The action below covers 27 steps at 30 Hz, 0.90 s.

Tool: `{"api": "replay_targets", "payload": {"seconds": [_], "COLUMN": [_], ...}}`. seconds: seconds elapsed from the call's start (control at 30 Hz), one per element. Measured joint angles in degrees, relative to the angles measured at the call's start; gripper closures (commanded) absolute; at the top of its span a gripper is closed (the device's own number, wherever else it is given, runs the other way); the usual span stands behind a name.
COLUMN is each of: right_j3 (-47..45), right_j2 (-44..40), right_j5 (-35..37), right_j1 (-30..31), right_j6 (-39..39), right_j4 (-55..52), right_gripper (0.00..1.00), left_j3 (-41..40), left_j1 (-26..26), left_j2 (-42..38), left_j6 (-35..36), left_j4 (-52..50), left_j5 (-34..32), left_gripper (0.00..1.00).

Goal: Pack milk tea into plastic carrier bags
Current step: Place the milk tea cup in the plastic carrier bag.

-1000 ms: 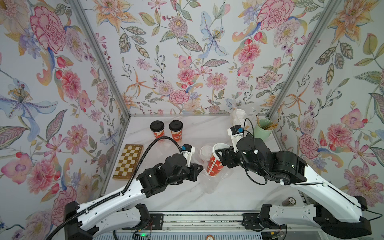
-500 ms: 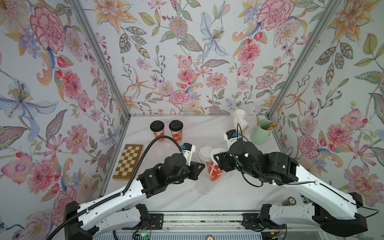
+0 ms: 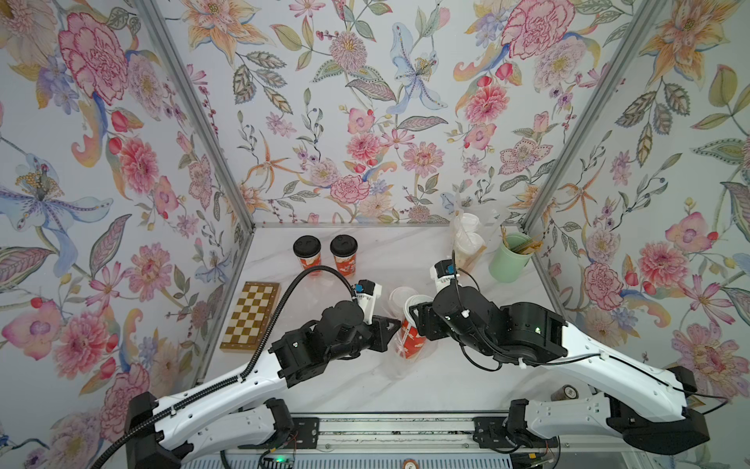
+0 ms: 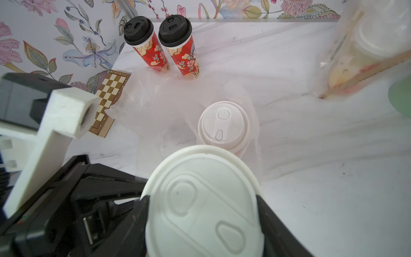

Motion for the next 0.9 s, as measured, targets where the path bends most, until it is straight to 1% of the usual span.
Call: {"api": "replay_targets", "payload": {"seconds": [0.27, 0.6, 0.8, 0.9], "right_j3": [-5.8, -11.4, -17.5, -20.1], "right_j2": [1.0, 2.7, 3.3, 3.2], "right_j5": [3.1, 8.8, 10.2, 10.6], "right_j1": [2.3, 5.6, 6.4, 6.7], "right_j6": [2.2, 2.4, 2.5, 2.5], "right_j4": [3.1, 6.9, 11.8, 14.8], "right_gripper": [0.66, 0.66, 0.65, 0.63], "left_j3": [0.0, -0.1, -0.3, -0.7], "left_j1": [0.0, 0.0, -0.2, -0.3], "left_j2": [-0.3, -2.0, -3.4, -3.6], "left_j6": [0.0, -0.2, -0.7, -1.1], "left_j4": [0.1, -0.1, -0.2, -0.6], "left_j5": [-0.2, -1.1, -1.7, -1.8], "left_gripper": [1.00, 1.00, 1.00, 1.00]}}
